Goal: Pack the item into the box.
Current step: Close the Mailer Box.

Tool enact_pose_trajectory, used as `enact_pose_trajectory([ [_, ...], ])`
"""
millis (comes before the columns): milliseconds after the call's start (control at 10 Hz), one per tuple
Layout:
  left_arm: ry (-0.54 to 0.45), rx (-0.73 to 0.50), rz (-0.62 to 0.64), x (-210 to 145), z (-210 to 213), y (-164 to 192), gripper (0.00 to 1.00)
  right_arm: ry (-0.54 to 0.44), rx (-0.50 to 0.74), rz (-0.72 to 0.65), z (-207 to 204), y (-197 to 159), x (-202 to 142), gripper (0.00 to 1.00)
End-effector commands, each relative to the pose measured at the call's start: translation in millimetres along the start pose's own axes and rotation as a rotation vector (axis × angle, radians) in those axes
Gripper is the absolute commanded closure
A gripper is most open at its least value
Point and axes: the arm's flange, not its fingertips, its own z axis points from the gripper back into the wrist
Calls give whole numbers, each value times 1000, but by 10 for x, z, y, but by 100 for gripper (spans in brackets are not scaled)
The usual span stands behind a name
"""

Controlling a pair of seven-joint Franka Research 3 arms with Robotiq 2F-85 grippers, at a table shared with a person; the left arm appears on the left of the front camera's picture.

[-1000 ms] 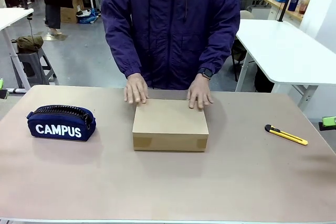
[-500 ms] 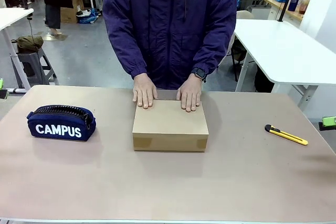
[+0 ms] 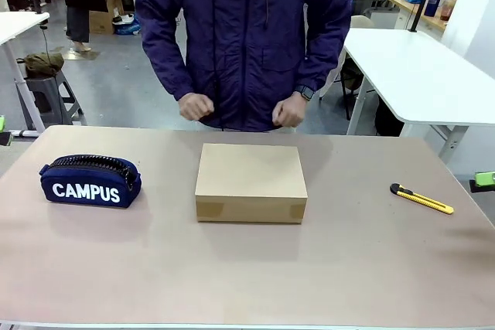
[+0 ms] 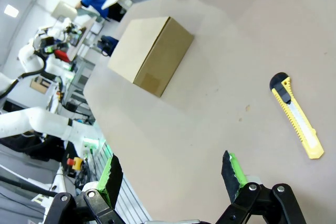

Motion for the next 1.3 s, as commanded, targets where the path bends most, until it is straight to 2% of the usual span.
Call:
enact_pose_trajectory([
  [0,-18,-16,1,-6,25,-24,0,-6,-2,-1,9,21,-27,0],
  [1200,-18,-16,1,-6,25,-24,0,-6,-2,-1,9,21,-27,0],
])
